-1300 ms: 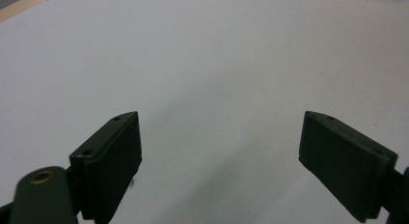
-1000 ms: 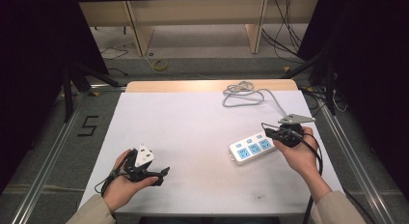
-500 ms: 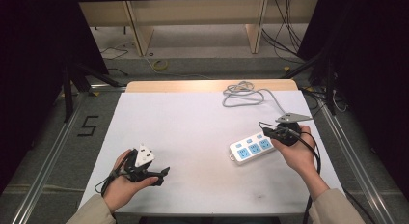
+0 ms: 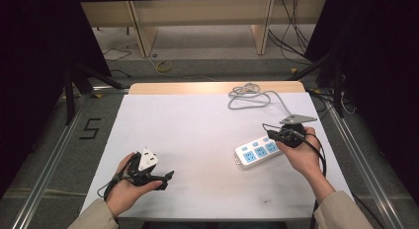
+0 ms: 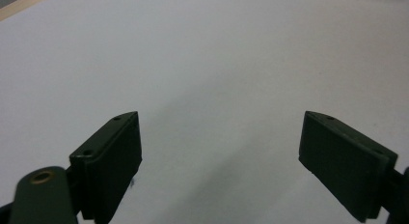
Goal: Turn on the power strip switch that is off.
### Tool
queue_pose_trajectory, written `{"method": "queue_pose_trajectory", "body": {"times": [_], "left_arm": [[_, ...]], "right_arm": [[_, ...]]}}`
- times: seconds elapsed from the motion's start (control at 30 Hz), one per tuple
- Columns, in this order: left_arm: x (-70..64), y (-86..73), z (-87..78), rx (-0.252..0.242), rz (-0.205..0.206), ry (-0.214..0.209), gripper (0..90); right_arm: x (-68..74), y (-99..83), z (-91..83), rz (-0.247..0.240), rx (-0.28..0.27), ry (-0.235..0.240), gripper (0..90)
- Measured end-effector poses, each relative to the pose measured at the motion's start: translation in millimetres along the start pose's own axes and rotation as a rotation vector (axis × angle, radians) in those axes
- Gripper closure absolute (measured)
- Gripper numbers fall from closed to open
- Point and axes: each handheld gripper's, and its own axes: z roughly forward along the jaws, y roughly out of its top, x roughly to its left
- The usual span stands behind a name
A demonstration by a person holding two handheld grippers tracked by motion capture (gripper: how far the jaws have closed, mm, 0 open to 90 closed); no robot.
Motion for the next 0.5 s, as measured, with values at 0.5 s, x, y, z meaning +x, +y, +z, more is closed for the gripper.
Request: {"method": "queue_pose_trajectory", "body": {"times": [0.5], "left_arm": [[-0.1,0.0,0.0,0.001,0.001,-0.001,14.7]], "right_arm": [[0.0,3.5,5.1,-0.008,0.031,0.01,90.0]]}}
